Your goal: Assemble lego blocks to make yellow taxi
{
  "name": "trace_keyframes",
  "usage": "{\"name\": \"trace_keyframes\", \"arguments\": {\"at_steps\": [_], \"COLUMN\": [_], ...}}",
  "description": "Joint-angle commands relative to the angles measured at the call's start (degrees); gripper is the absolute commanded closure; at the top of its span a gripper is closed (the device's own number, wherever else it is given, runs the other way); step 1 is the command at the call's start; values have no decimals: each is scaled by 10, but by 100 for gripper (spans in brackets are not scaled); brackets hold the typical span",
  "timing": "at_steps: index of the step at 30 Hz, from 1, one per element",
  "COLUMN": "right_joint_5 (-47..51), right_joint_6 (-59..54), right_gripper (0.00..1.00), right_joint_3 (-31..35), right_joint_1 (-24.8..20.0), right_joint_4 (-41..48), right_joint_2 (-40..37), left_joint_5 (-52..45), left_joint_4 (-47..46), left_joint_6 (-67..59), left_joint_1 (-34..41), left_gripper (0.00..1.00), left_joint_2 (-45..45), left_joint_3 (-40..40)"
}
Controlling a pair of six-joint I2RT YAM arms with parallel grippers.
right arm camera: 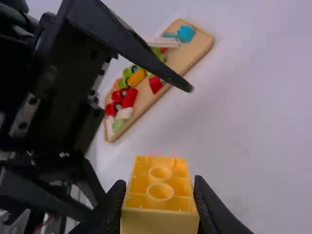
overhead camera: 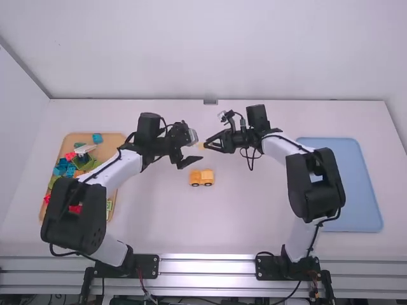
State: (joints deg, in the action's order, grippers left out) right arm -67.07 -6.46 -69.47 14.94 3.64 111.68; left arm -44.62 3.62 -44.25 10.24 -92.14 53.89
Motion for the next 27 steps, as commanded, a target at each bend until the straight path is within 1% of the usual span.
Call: {"name": "trace_keyframes", "arguments": {"at_steps": [1,2,5,6,8,10,11,14,19,21,27], "right_joint_5": [34,66,112,120,151,167,182,217,256,270,286], "right_joint_6": [-142,-216,-346,-370,-457,-504,-542,-627,-631,-623,-624], "right_gripper": [91,92,93,93,96,96,96,96,96,97,98], "right_joint_3": [-57,-100,-172,-185,-237,-263,-284,-321,-337,-337,-337], "right_joint_1": [-3,-3,9,12,26,33,40,62,84,94,106], "right_joint_4": [66,162,317,344,445,493,532,601,617,611,611], "right_joint_2": [-4,-4,-4,-4,-4,-4,-4,-4,-4,-4,-4], "left_joint_5": [-64,-94,-134,-140,-158,-165,-177,-224,-272,-293,-294], "left_joint_4": [-38,-83,-133,-138,-158,-169,-176,-182,-197,-222,-268], "left_joint_6": [43,34,25,25,29,28,28,22,17,-12,-58], "left_joint_1": [-22,-33,-50,-52,-58,-57,-56,-56,-56,-57,-56], "left_gripper": [1,1,1,1,1,1,1,1,1,1,1], "left_joint_2": [12,12,9,7,3,2,-3,-23,-37,-44,-46], "left_joint_3": [43,63,89,93,105,108,110,110,110,110,109]}}
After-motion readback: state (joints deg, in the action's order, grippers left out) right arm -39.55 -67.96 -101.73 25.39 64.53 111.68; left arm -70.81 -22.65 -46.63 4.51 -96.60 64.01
